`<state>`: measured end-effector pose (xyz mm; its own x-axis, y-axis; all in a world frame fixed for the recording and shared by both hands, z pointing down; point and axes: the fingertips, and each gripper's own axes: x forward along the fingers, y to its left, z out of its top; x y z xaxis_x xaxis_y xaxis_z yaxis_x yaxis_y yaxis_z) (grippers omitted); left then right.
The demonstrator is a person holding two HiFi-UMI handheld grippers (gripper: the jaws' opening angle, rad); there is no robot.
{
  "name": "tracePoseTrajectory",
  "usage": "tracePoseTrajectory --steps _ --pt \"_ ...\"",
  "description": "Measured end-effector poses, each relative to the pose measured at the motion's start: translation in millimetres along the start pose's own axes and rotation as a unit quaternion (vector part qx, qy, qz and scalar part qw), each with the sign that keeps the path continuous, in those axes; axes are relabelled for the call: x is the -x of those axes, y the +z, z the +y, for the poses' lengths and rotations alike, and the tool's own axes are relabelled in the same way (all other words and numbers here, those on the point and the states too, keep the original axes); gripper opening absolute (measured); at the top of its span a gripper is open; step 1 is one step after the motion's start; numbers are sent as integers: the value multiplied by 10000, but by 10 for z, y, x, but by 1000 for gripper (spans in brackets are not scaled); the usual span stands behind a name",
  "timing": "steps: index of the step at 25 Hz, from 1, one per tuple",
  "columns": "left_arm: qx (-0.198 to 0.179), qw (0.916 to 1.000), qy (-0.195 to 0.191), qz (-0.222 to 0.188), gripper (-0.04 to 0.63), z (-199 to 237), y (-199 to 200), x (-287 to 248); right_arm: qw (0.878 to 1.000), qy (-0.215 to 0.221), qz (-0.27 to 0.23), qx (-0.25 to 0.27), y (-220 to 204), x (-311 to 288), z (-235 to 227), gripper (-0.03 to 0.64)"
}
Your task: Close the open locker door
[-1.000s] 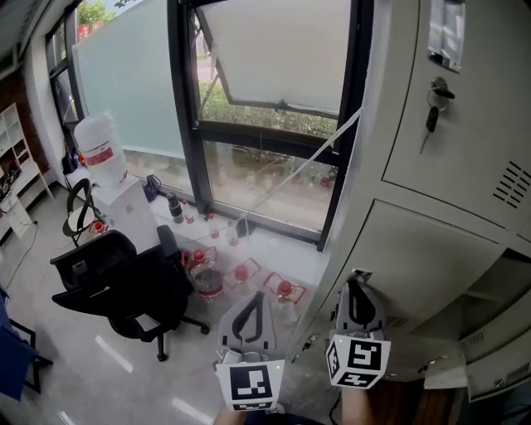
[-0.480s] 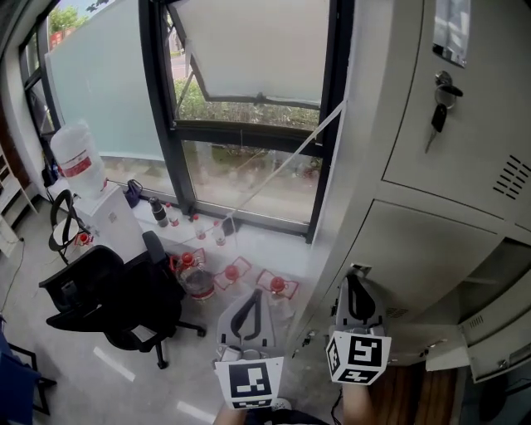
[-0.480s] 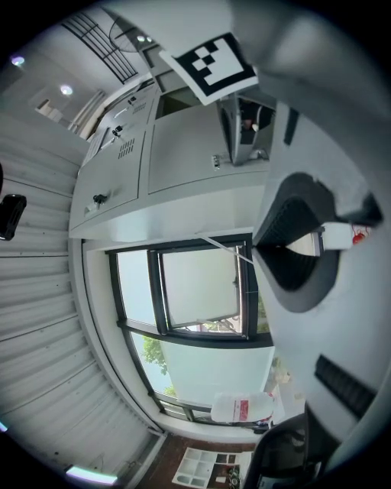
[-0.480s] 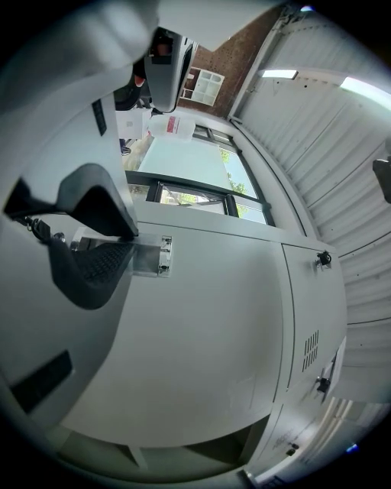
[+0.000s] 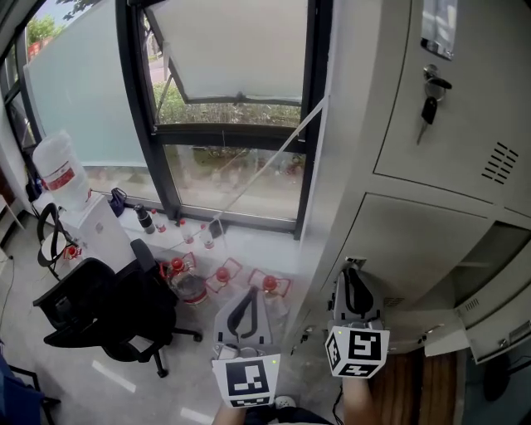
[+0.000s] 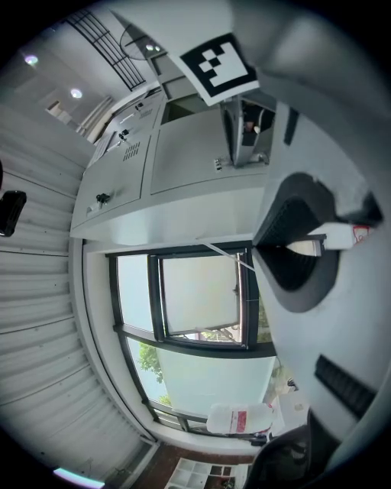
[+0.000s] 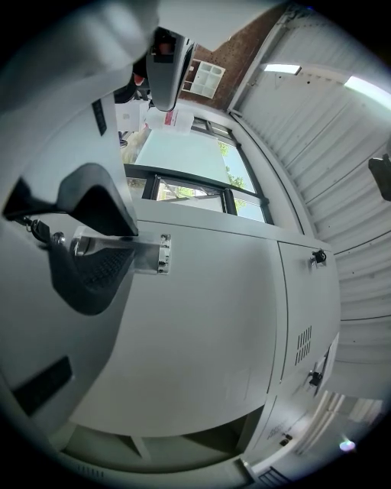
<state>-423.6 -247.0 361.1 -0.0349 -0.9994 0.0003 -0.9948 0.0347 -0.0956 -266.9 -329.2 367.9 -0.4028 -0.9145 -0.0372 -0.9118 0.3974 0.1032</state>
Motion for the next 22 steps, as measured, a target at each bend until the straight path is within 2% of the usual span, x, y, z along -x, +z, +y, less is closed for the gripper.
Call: tracePoseTrajectory --steps 9,10,12,18,22 --pt "90 9993 -369 -50 2 -37 3 -47 9994 -324 -53 62 37 224 -55 49" --pt "93 9990 -439 -63 2 -66 8 -59 9993 -373 -60 65 40 260 -81 62" --pt "84 9980 -619 -87 2 -158 15 -83 9987 -506 -80 1 40 349 -169 131" --pt "101 9892 -1459 -118 2 -580 28 -164 9901 -1401 6 -111 -14 774 -598 176" --pt "124 9769 -2130 -148 2 -967 27 -171 9770 -2120 123 -203 -97 1221 -893 179"
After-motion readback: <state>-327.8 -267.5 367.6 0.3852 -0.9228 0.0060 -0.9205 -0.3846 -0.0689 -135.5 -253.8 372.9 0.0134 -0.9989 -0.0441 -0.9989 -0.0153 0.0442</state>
